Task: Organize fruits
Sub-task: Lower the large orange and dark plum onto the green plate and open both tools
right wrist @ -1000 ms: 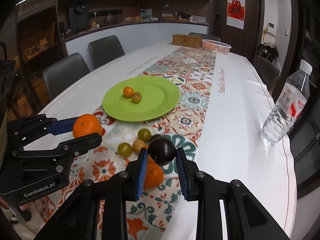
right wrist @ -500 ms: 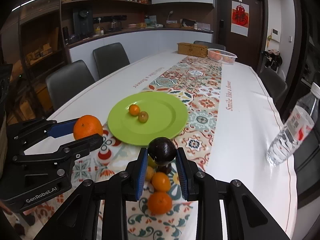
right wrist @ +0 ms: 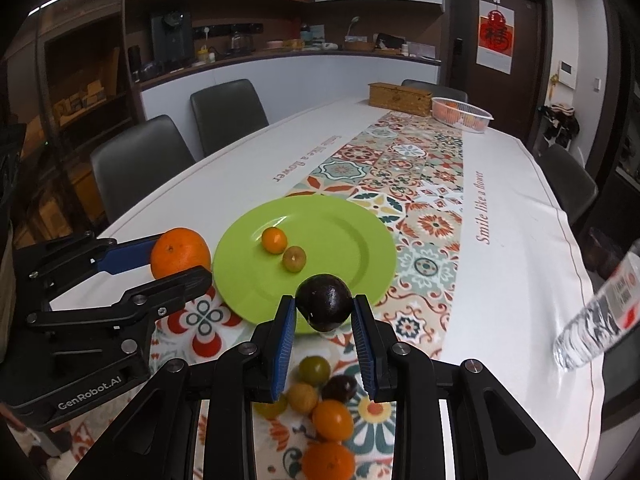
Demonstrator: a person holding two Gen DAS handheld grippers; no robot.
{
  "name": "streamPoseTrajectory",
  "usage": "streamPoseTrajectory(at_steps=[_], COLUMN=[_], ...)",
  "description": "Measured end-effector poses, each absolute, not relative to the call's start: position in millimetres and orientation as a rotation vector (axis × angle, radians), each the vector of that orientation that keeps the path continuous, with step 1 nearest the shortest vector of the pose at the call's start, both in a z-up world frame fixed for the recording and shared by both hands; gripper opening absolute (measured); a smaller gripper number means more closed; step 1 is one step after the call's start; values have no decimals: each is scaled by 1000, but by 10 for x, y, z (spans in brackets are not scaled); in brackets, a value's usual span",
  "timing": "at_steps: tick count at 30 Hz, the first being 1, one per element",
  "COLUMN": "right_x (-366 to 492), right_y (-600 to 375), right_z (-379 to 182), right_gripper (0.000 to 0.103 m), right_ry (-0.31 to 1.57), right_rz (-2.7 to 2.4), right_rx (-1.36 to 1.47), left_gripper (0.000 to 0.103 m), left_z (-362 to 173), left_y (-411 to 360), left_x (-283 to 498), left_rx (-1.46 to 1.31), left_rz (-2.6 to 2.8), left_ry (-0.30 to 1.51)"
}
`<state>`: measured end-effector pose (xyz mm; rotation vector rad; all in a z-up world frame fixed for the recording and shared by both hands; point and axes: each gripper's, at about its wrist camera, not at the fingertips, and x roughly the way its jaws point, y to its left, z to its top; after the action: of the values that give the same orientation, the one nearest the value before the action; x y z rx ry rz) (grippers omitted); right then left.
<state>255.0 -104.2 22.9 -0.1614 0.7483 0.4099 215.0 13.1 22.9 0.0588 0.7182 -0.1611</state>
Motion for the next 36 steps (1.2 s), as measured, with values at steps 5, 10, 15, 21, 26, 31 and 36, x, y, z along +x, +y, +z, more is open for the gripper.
streamPoseTrajectory(at_steps=[5, 10, 15, 21, 26, 31, 36], right_x=[2761, 2978, 3190, 3386, 3498, 3554, 3541], right_y=[-951, -865, -771, -673, -627, -633, -697], right_z=[160, 67, -64, -204, -287, -321, -281], right_gripper=[30, 30, 30, 30, 30, 30, 45], right_ry=[767, 788, 825, 864, 887, 893, 880], right_rz=[417, 429, 448, 454, 449, 436, 413], right_rx=[-177, -187, -204, -229, -239, -238, -212], left_gripper=[40, 40, 40, 40, 40, 47, 54], left_z=[138, 22, -99, -215, -280, -313, -220], left_y=[205, 287, 370, 439, 460, 456, 478], left_x=[2335, 2515, 2687, 2862, 2953, 2979, 2911], left_rx=[49, 37, 22, 26, 33, 44, 48], left_rz=[-155, -155, -153, -157, -161, -146, -119], left_ry=[742, 764, 794, 826, 843, 848, 818])
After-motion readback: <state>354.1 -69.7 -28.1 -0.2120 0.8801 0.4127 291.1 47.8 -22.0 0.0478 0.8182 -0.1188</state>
